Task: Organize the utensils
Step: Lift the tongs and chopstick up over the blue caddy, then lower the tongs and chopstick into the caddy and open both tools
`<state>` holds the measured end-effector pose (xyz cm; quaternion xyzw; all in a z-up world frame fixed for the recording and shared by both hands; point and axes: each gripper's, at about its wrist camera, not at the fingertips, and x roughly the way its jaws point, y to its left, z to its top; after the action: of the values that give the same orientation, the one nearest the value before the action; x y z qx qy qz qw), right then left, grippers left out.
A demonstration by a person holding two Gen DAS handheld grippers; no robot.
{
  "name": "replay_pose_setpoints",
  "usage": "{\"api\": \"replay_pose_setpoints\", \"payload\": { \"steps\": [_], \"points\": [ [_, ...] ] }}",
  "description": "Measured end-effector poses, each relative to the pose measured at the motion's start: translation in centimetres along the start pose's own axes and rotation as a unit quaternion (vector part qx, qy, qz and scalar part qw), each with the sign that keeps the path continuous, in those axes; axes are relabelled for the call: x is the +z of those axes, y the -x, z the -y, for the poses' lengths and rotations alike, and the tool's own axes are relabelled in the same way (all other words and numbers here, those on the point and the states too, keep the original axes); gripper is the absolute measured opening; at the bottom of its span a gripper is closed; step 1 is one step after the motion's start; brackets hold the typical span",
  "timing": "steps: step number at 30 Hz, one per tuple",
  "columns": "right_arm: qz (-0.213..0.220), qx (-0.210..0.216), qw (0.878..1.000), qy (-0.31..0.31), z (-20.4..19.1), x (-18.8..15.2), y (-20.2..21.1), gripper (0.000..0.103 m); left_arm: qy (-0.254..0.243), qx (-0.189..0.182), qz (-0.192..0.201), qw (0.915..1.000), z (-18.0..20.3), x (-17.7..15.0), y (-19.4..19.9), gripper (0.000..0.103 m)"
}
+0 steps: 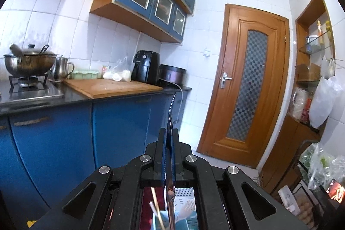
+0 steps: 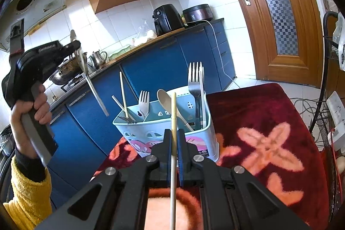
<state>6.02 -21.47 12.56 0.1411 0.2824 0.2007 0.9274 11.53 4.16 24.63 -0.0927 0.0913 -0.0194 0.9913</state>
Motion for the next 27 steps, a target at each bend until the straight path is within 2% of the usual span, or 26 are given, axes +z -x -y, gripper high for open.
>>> {"api": "replay_pose_setpoints", "payload": {
  "steps": [5, 15, 27],
  "points": [
    [0.006, -0.008, 1.000, 0.005, 0.4, 0.4, -0.1, 0.006, -0.016, 0.000, -0.004, 0.9999, 1.2, -1.3, -1.7, 0.003],
    [0.029, -0.015, 0.999, 0.015, 0.7, 2.0, -0.7, 0.006, -0.009, 0.001, -0.048, 0.9988, 1.1, -5.4, -5.1, 0.003],
    [0.095, -0.002, 0.995, 0.018, 0.1, 6.2, -3.3, 0.006, -0.006, -0.009, -0.077, 0.9970, 0.2, -8.1, -6.3, 0.003]
  ]
}}
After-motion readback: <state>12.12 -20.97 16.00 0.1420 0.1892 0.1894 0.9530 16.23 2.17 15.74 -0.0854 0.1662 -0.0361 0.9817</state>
